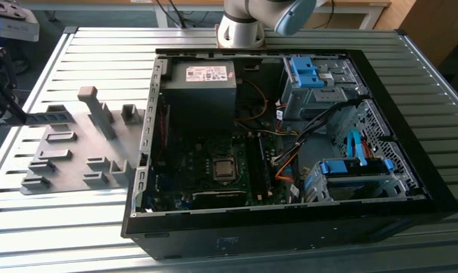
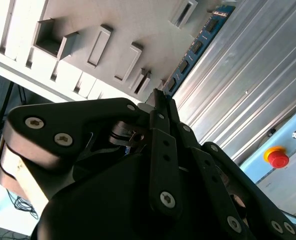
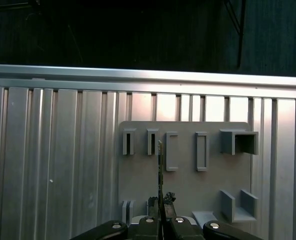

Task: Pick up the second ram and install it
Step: 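Pick up the second ram and move it above second insertion slot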

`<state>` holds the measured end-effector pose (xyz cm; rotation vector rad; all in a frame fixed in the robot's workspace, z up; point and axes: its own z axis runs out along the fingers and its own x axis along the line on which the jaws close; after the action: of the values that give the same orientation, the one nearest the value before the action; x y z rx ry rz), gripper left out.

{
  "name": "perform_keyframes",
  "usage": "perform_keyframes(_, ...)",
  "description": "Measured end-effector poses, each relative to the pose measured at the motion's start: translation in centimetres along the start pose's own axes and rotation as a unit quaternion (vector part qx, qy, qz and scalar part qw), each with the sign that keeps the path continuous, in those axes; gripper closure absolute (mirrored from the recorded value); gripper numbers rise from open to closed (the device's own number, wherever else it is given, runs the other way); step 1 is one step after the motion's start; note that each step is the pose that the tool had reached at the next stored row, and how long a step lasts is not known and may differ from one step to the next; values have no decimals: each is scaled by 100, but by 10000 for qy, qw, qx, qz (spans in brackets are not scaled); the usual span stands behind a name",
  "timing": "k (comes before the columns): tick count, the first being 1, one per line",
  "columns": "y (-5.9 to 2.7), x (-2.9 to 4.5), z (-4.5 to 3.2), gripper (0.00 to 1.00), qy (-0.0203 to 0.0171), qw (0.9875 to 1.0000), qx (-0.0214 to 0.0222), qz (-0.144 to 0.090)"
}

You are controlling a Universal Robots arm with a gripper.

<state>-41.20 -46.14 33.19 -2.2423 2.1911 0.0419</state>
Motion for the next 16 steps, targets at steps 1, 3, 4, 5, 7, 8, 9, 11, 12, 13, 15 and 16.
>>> perform_keyframes(1,0,0,-10,86,0,10000,0,0)
perform_keyframes(3,0,-1,-27,86,0,10000,0,0)
perform_keyframes(4,1,-1,-36,86,0,10000,0,0)
perform_keyframes(5,1,-1,-46,86,0,10000,0,0)
perform_keyframes(7,1,-2,-66,86,0,10000,0,0)
perform_keyframes(8,1,-2,-76,86,0,10000,0,0)
perform_keyframes(9,1,-2,-86,86,0,10000,1,0)
perform_keyframes(11,2,-3,-108,86,0,10000,0,0)
perform_keyframes(12,2,-3,-119,86,0,10000,0,0)
perform_keyframes(13,2,-3,-130,86,0,10000,0,0)
perform_keyframes(15,2,-3,-153,86,0,10000,-1,0)
perform_keyframes(16,2,-4,-162,86,0,10000,0,0)
